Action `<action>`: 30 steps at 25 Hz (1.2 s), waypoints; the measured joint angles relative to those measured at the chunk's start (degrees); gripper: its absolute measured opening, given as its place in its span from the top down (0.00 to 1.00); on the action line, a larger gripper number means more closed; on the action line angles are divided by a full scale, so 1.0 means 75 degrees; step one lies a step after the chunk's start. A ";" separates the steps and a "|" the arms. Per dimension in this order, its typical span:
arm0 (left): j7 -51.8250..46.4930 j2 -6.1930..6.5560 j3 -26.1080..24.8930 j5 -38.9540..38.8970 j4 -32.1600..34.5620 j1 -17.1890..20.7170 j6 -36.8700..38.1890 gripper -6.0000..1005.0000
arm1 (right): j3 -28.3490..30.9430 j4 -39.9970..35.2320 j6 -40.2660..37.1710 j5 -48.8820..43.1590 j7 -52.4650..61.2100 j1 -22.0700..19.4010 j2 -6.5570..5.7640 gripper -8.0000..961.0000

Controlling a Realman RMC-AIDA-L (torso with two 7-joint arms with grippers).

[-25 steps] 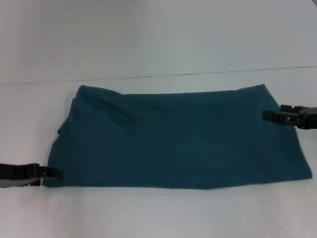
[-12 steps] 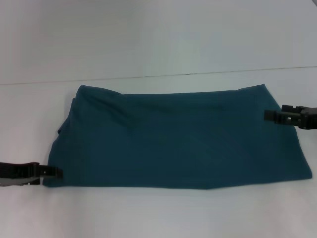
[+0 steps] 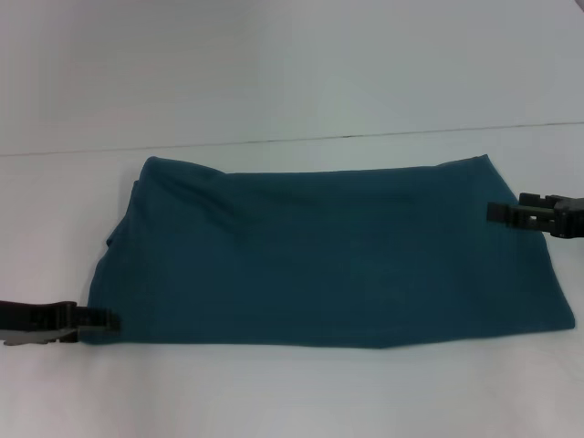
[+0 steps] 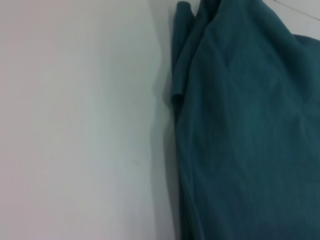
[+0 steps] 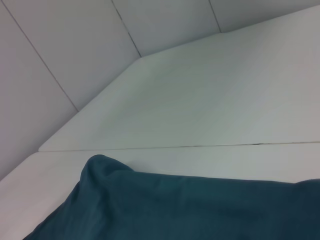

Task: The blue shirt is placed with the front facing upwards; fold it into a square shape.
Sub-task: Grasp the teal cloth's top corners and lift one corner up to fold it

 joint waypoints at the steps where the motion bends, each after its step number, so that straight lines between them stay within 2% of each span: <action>1: 0.0006 -0.0004 0.0002 -0.0003 -0.0032 -0.0014 -0.0008 0.23 | 0.0000 0.0000 -0.0004 0.0000 0.0000 0.0000 0.0001 0.03; 12: 0.0126 -0.0078 0.0061 -0.0102 -0.0274 -0.0363 -0.0049 0.23 | 0.0000 0.0000 -0.0021 0.0000 0.0000 0.0000 0.0001 0.03; 22: 0.0291 -0.0136 0.0222 -0.0609 -0.0280 -0.0641 0.0009 0.23 | 0.0000 0.0000 0.0010 0.0000 -0.0013 0.0029 0.0002 0.03; 30: 0.0304 -0.0084 0.0201 -0.0570 -0.0228 -0.0423 -0.0113 0.23 | 0.0000 0.0000 0.0051 0.0000 -0.0008 0.0058 0.0002 0.03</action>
